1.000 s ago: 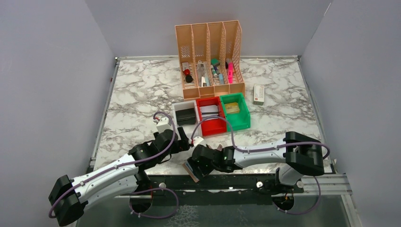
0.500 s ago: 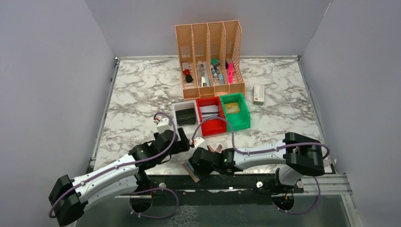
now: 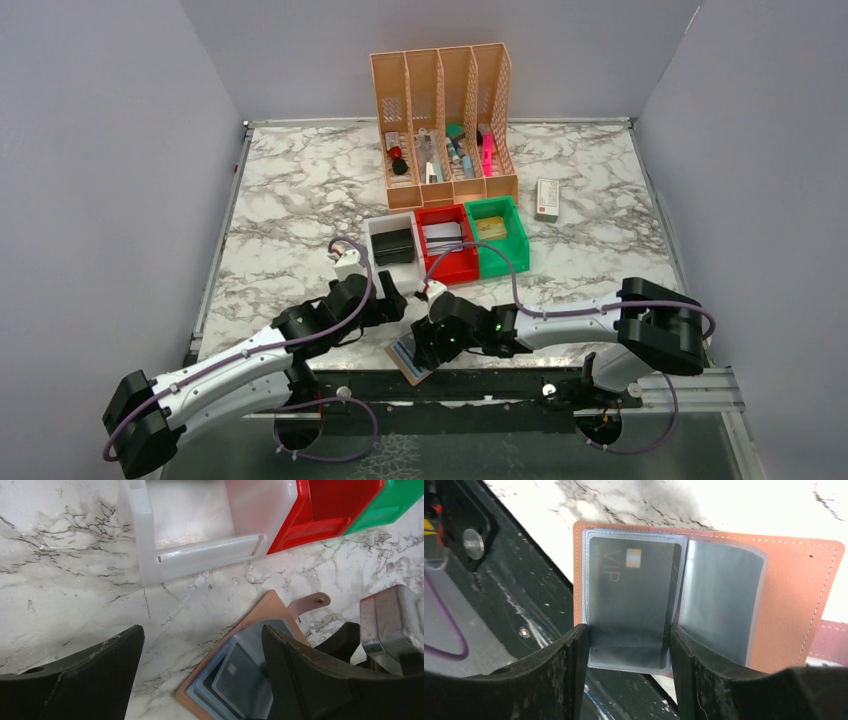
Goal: Take the credit cards out of the card holder
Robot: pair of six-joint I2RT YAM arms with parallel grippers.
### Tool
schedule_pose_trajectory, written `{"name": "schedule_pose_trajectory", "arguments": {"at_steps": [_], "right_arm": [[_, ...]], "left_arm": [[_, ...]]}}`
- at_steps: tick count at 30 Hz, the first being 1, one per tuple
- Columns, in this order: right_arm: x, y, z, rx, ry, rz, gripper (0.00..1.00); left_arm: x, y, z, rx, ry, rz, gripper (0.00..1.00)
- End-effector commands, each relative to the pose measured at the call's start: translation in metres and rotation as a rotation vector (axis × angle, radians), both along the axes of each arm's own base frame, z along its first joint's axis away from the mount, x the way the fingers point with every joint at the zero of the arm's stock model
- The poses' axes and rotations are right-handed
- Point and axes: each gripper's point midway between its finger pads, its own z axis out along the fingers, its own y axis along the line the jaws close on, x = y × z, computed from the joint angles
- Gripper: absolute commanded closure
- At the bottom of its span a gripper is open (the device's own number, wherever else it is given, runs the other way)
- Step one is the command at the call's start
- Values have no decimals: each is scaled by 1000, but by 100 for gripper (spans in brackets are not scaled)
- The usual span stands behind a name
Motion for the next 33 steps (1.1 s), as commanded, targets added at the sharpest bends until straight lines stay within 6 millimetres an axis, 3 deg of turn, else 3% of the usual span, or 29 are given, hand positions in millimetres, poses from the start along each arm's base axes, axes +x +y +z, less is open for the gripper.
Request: {"name": "schedule_pose_trajectory", "arguments": {"at_steps": [1,8,19,26,33], "right_arm": [[-19,8,-1,77,101,70,40],[-14,0,-3,96,126,35,43],[-5,-8,-5,159,174,-44,44],[0,-15,-8,168,187,-88,44],[1,-16,-10,175,194,-98,44]], "left_arm": [[-1,-14,18,-65,-33,-57,9],[-8,-20,19,-93,-20,-101,9],[-41,-46,2,-205,107,-261,11],[-56,-61,-9,-328,170,-307,22],[-59,-71,-4,-430,173,-319,41]]}}
